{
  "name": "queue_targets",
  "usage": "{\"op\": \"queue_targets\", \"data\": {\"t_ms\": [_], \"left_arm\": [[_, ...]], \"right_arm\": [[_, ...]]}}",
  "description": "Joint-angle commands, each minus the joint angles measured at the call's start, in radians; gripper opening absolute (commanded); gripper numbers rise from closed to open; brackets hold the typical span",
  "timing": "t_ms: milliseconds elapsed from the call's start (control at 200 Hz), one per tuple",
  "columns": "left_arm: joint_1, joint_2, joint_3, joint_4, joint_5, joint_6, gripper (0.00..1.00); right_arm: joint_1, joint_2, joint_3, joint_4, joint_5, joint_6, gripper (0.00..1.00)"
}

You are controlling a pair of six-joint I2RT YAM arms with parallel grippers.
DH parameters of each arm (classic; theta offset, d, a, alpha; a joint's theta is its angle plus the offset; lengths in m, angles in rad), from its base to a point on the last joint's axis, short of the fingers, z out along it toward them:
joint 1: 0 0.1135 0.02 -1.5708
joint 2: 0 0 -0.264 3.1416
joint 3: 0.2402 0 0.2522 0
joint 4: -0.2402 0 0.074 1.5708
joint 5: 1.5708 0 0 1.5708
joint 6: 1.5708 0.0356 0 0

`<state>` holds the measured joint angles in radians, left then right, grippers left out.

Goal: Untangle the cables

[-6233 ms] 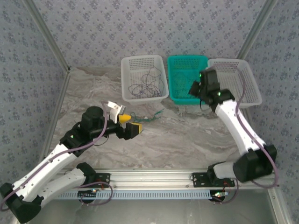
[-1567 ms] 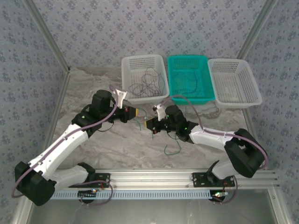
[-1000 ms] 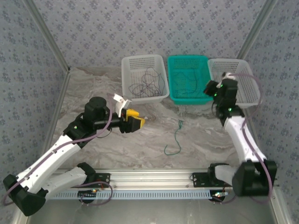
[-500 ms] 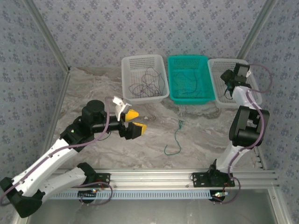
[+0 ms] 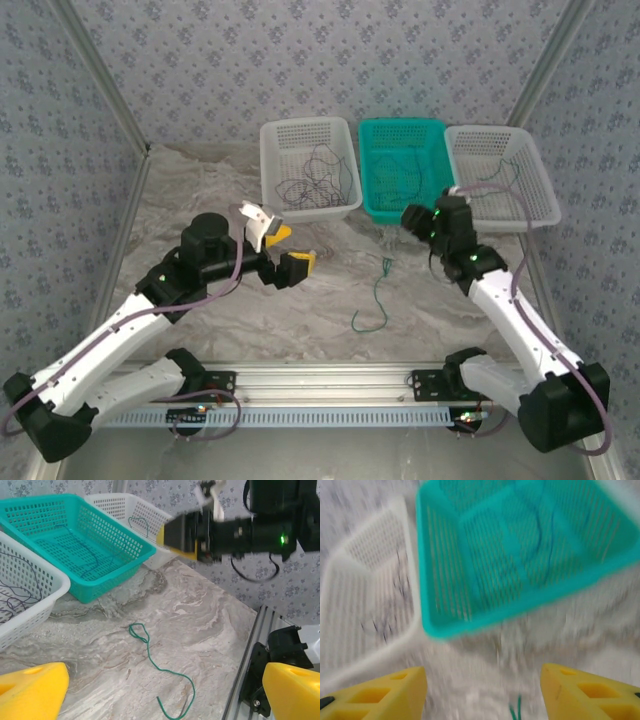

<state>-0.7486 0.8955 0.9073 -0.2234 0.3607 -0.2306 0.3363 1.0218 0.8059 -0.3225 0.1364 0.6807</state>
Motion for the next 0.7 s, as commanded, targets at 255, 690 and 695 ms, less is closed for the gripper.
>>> {"op": "queue_targets", "data": {"t_ms": [255,690,695], "left_arm": [[-0.008,0.033,-0.036,0.108,0.015,0.004,0.99],[-0.013,0.015,-0.051,0.126,0.056,-0.017,0.99],[-0.013,0.016,-0.051,0.127,0.056,-0.017,1.0]], "right_arm": [[0.435,0.235,-0.147,-0.149,0.076,0.327,0.62],[0.427,0.528,-0.138,0.047,0.204,0.196,0.12],[0.427,0.527,-0.138,0.048,0.203,0.195,0.11]]}}
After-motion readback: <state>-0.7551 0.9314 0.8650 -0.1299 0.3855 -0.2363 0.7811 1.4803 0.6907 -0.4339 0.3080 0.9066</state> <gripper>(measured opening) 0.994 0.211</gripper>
